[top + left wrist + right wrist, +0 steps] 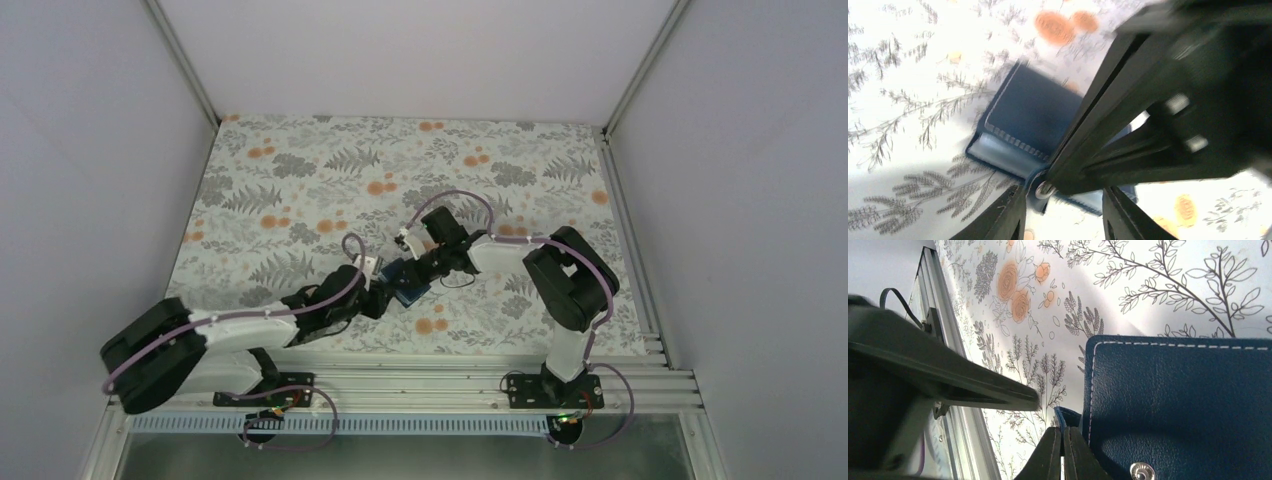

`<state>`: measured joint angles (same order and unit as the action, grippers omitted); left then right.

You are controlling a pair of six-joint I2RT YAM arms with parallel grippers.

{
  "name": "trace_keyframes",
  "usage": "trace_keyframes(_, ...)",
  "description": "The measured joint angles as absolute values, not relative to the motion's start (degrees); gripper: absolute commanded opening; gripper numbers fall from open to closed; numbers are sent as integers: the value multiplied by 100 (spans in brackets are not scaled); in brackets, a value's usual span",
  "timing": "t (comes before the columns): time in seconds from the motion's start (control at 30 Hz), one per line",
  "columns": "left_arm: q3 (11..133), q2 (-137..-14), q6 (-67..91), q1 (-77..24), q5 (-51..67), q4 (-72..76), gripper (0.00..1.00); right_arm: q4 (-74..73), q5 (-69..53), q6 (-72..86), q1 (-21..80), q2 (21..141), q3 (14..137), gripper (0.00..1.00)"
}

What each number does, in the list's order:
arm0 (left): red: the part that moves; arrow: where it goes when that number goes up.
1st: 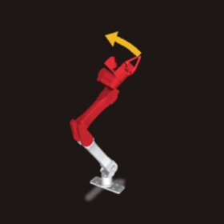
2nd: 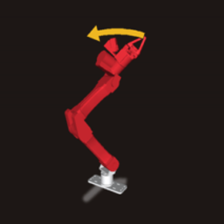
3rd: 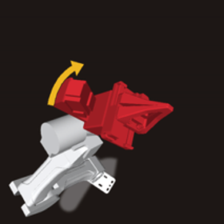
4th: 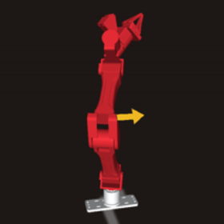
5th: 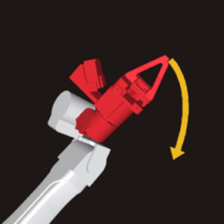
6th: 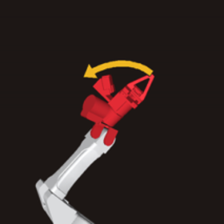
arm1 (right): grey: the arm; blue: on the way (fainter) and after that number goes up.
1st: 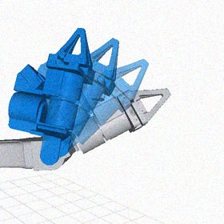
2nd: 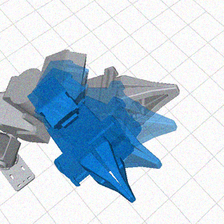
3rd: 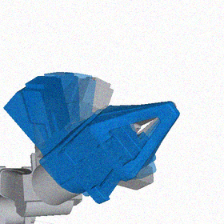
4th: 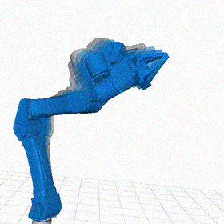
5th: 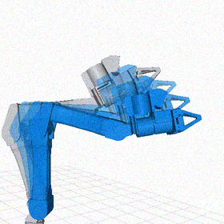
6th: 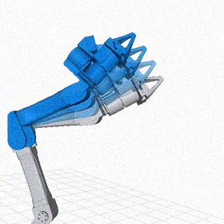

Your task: Put the credit cards into the card holder

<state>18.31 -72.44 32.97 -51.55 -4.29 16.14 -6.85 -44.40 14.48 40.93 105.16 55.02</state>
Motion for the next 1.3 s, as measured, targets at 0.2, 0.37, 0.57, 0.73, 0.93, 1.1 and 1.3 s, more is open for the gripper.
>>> trace_keyframes(0.2, 2576, -6300, 3498, -5137, -694, 381, 41, -582, -4447, 1448, 4093, 10516, 5380, 4)
trace_keyframes(0.37, 3273, -6375, 3750, -4842, -897, -454, 25, -489, -4464, 1452, 4093, 10516, 5306, 4)
trace_keyframes(0.57, 3660, -7253, 3870, -4338, -471, -611, 15, -368, -4482, 1492, 4093, 10516, 5192, 5)
trace_keyframes(0.73, 3680, -7876, 3870, -4086, 261, -482, 12, -235, -4482, 1555, 4093, 10516, 5092, 4)
trace_keyframes(0.93, 3686, -8141, 3833, -3970, 950, -110, 11, -106, -4480, 1673, 4093, 10514, 5022, 4)
trace_keyframes(1.1, 3719, -8650, 3765, -3962, 1131, 64, 10, -198, -4482, 1837, 4093, 10503, 5076, 4)
trace_keyframes(1.3, 3721, -8943, 3684, -3957, 1127, 180, 9, -539, -4421, 2095, 4093, 10460, 5297, 5)
